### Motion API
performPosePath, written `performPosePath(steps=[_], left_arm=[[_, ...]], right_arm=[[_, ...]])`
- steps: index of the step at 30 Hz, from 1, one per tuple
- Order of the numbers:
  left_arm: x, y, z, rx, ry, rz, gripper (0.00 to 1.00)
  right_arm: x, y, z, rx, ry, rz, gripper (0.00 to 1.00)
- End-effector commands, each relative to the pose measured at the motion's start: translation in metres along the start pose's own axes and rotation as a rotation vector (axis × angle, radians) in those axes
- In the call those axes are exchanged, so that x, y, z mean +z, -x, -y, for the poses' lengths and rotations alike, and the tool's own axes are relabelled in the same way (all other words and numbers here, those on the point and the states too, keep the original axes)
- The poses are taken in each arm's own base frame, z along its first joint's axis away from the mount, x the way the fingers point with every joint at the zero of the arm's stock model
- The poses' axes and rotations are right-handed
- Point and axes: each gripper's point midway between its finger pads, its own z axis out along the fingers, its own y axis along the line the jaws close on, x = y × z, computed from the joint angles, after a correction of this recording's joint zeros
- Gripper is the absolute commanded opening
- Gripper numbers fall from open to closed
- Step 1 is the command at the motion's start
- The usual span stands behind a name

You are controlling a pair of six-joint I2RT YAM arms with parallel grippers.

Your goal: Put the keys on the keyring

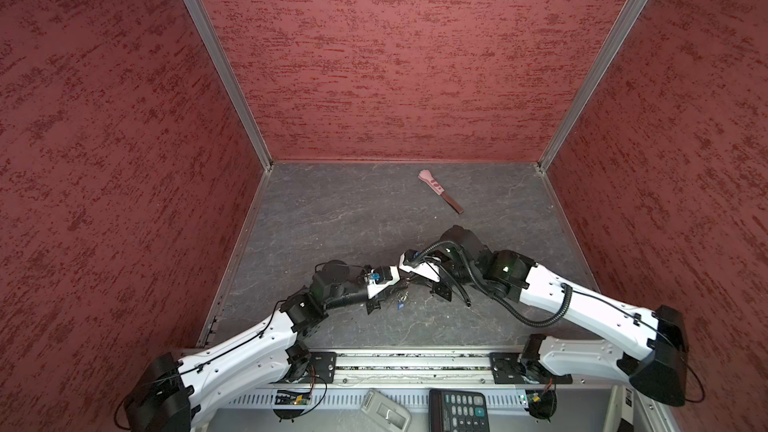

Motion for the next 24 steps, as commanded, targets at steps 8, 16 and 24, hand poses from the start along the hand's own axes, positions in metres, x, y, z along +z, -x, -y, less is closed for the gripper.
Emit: performPosePath(steps=[8, 16, 24], left_arm=[[-0.001, 0.015, -0.01, -0.021, 0.035, 0.043, 0.12], [-0.003, 0.02, -0.009, -0.031, 0.029, 0.066, 0.22], [0.0, 0.014, -0.007, -0.031, 0.01, 0.039, 0.17]], right_arm=[[-0.007, 0.022, -0.009, -0.065, 0.021, 0.102, 0.0], [-0.001, 0.014, -0.004, -0.059, -0.008, 0.091, 0.0], [-0.008, 0.019, -0.002, -0.072, -0.038, 0.128, 0.0]])
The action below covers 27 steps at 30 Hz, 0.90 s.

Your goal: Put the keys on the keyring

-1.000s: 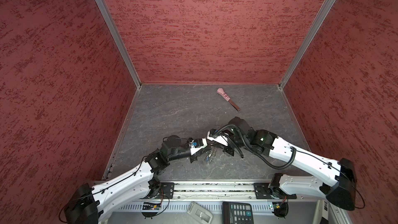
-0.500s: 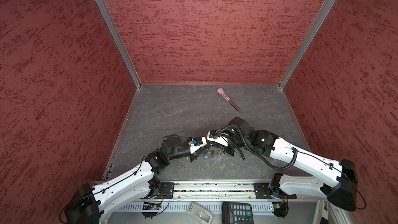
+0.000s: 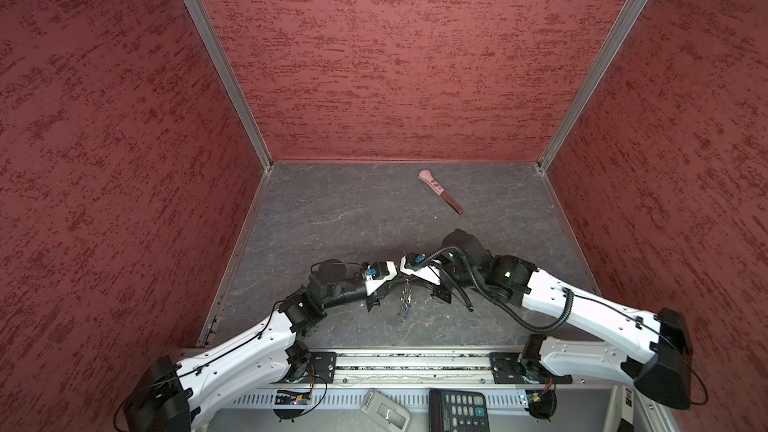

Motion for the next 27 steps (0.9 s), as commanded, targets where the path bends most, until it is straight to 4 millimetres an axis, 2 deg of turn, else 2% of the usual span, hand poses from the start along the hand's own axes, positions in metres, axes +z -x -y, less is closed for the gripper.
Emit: performPosePath(steps=[1, 7, 16, 18, 20, 22, 24, 27], left_arm=[[0.003, 0.004, 0.001, 0.001, -0.025, -0.008, 0.16], [0.004, 0.002, 0.003, -0.002, -0.041, -0.012, 0.17], [0.003, 0.004, 0.004, 0.0, -0.043, -0.005, 0.11], [0.003, 0.004, 0.003, 0.002, -0.037, -0.002, 0.15], [0.001, 0.006, 0.001, 0.003, -0.018, 0.007, 0.23], [-0.002, 0.008, 0.001, 0.008, -0.012, 0.024, 0.25], [-0.004, 0.01, 0.002, 0.012, -0.012, 0.036, 0.24], [-0.004, 0.01, 0.007, 0.022, -0.037, 0.039, 0.17]], right_arm=[[-0.009, 0.02, 0.0, -0.046, -0.02, 0.085, 0.0], [-0.008, 0.02, -0.001, -0.051, -0.012, 0.091, 0.0], [-0.002, 0.016, -0.001, -0.05, 0.0, 0.076, 0.0], [-0.002, 0.013, -0.001, -0.045, -0.002, 0.062, 0.0], [-0.001, 0.009, -0.001, -0.04, -0.005, 0.041, 0.0], [-0.002, 0.007, -0.001, -0.037, -0.005, 0.029, 0.0], [-0.003, 0.007, -0.001, -0.036, -0.003, 0.023, 0.0], [-0.003, 0.009, -0.002, -0.037, 0.005, 0.035, 0.0]])
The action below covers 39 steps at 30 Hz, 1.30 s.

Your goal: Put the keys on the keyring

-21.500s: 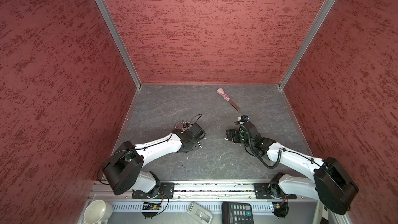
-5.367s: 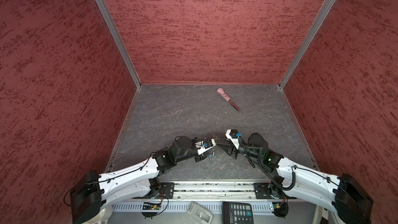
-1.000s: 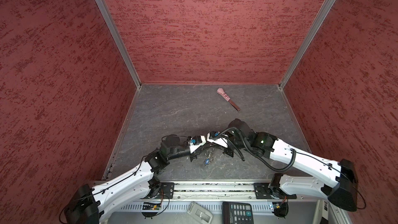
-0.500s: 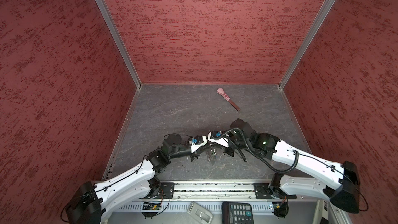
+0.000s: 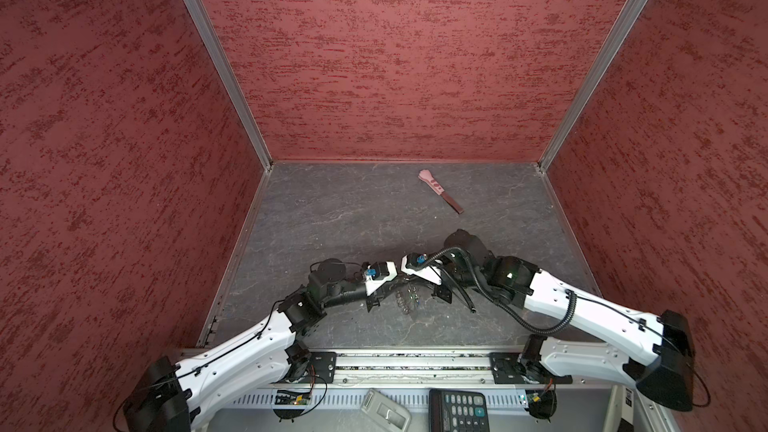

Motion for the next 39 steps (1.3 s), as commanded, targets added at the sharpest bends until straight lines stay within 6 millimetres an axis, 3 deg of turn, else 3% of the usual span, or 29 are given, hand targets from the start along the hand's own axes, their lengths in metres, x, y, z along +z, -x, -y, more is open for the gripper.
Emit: performPosePath(steps=[1, 4, 9, 19, 23, 26, 31, 39], left_arm=[[0.0, -0.001, 0.005, 0.003, -0.028, 0.006, 0.15], [0.004, -0.007, 0.006, 0.0, -0.047, -0.022, 0.15], [0.005, -0.009, 0.008, 0.008, -0.056, -0.022, 0.24], [0.007, -0.008, 0.008, -0.003, -0.065, -0.021, 0.03], [0.007, -0.004, -0.003, -0.034, 0.001, 0.019, 0.0], [0.005, 0.003, -0.004, -0.048, 0.012, 0.063, 0.0], [0.0, 0.008, -0.002, -0.049, 0.016, 0.112, 0.0], [-0.004, 0.02, 0.002, -0.032, -0.005, 0.184, 0.0]], right_arm=[[-0.002, 0.01, -0.003, -0.033, 0.012, 0.033, 0.0], [-0.003, 0.015, -0.004, -0.035, 0.021, 0.054, 0.0], [-0.003, 0.014, -0.006, -0.042, 0.027, 0.061, 0.0], [-0.002, 0.017, -0.001, -0.036, -0.003, 0.088, 0.0], [-0.019, 0.031, 0.009, -0.037, -0.113, 0.255, 0.28], [-0.034, 0.033, 0.011, -0.027, -0.157, 0.373, 0.35], [-0.046, 0.029, 0.012, 0.031, -0.169, 0.49, 0.34], [-0.027, 0.018, -0.005, 0.067, -0.004, 0.458, 0.19]])
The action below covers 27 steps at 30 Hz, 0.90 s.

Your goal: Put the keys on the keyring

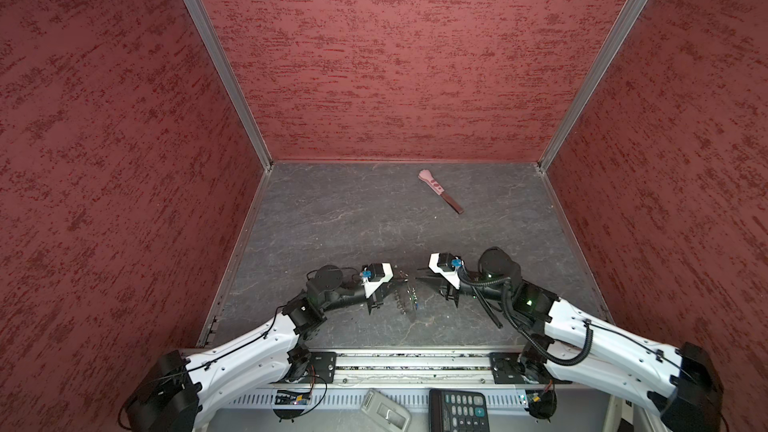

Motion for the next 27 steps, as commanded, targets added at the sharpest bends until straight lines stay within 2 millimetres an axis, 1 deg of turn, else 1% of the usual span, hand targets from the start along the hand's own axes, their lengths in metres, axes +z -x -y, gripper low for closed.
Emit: performPosePath(steps=[1, 6, 15, 19, 23, 27], left_arm=[[-0.003, 0.025, 0.0, 0.032, -0.004, 0.097, 0.0], [-0.004, 0.026, 0.002, 0.034, -0.008, 0.103, 0.0], [-0.007, 0.032, 0.009, 0.039, -0.054, 0.127, 0.0], [-0.007, 0.033, 0.012, 0.037, -0.07, 0.131, 0.0], [-0.007, 0.032, 0.012, 0.036, -0.074, 0.127, 0.0], [-0.007, 0.03, 0.013, 0.035, -0.083, 0.119, 0.0]], right_arm=[[0.002, 0.009, -0.013, 0.02, 0.093, 0.046, 0.18], [0.004, 0.007, -0.018, 0.032, 0.128, 0.05, 0.18], [0.008, 0.003, -0.017, 0.041, 0.135, 0.047, 0.17], [0.01, 0.005, -0.019, 0.044, 0.152, 0.049, 0.17], [0.011, 0.009, -0.021, 0.042, 0.174, 0.053, 0.13], [0.01, 0.012, -0.021, 0.035, 0.171, 0.062, 0.13]])
